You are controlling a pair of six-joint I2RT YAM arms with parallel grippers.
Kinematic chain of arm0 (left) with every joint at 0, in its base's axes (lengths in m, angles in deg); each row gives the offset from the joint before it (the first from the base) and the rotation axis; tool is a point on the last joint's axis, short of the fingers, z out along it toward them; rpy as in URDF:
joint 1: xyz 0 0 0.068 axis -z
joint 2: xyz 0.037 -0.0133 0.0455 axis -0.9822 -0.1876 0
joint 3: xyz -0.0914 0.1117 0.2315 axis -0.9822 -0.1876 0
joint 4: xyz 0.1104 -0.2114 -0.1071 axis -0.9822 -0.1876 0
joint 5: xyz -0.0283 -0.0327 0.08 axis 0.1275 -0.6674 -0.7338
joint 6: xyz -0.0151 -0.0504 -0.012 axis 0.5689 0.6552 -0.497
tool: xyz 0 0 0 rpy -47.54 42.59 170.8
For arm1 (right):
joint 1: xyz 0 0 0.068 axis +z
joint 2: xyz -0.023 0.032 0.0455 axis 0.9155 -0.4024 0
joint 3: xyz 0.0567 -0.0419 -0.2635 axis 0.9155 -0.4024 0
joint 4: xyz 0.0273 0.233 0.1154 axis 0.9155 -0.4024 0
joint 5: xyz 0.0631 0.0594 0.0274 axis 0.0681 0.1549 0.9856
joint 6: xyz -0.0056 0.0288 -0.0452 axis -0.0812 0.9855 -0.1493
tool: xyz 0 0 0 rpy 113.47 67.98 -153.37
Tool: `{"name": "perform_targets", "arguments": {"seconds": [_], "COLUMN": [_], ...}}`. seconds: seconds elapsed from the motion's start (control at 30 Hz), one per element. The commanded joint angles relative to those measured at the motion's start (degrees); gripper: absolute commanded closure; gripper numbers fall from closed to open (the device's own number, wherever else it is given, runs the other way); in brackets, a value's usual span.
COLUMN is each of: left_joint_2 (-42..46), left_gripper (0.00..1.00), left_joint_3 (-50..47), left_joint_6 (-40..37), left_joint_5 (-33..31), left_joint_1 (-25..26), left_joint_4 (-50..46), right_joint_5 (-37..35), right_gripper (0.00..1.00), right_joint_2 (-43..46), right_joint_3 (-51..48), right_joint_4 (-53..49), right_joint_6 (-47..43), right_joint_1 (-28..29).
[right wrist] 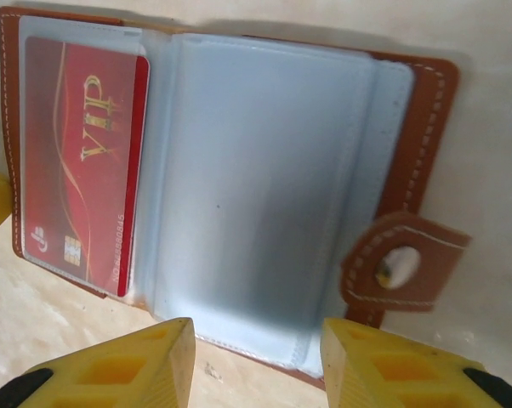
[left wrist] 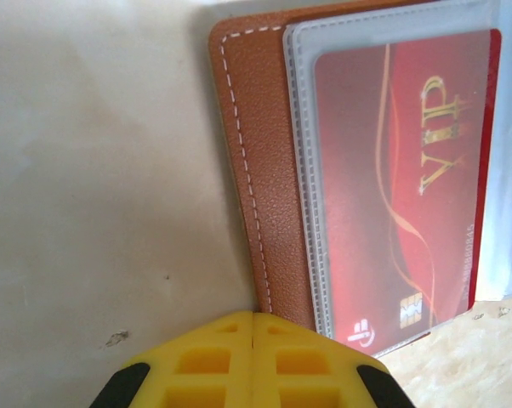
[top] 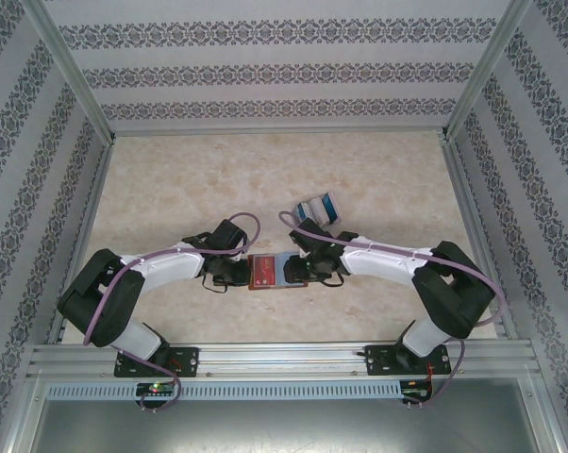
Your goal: Put the credit cards into the card holder
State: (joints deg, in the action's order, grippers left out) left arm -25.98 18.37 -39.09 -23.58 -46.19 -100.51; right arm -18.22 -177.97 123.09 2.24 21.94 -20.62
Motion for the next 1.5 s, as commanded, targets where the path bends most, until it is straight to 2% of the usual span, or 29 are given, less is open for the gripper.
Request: {"name": "perform_targets", "arguments": {"seconds": [0.0,0.17,0.4,0.6,0.87,0.97,1.27,1.47], "left_joint_2": [-2.1,-1.81,-1.81,-1.93,-1.89,-1.31,0.66,2.17], "left_gripper": [1.0,1.0,1.0,1.0,1.0,1.0,0.96,0.89], "left_joint_3": [0.14,-0.43,-0.77,-0.92,-0.88,-2.13,-3.94,-4.48], "left_joint_6": [0.54,0.73,0.22,0.26,0.54,1.76,7.88,9.39], "left_joint_5": [0.89,0.93,0.9,1.12,1.25,3.02,13.62,13.68], "left_joint_1": [0.49,0.49,0.49,0.49,0.51,0.37,-4.55,-8.65], "left_joint_4": [1.14,1.96,1.98,2.85,3.24,6.33,15.64,14.69], "right_joint_5": [-0.54,-1.11,-0.02,8.2,15.89,19.39,23.56,26.75], "right_gripper": [0.56,0.6,0.59,0.58,0.65,0.66,0.66,0.65], "right_joint_2": [-2.34,-5.14,-5.86,-6.47,-6.42,-7.29,-11.24,-11.42], "right_joint_3": [2.16,3.12,2.39,0.29,-1.84,-1.78,0.74,2.67], "right_joint_4": [0.45,0.01,1.61,10.66,21.65,25.4,32.84,34.33], "right_joint_6": [0.25,-0.43,0.67,3.16,5.96,6.83,8.22,7.6], "right_joint_1": [0.5,0.49,0.51,0.5,-0.09,-0.43,0.62,2.14]}}
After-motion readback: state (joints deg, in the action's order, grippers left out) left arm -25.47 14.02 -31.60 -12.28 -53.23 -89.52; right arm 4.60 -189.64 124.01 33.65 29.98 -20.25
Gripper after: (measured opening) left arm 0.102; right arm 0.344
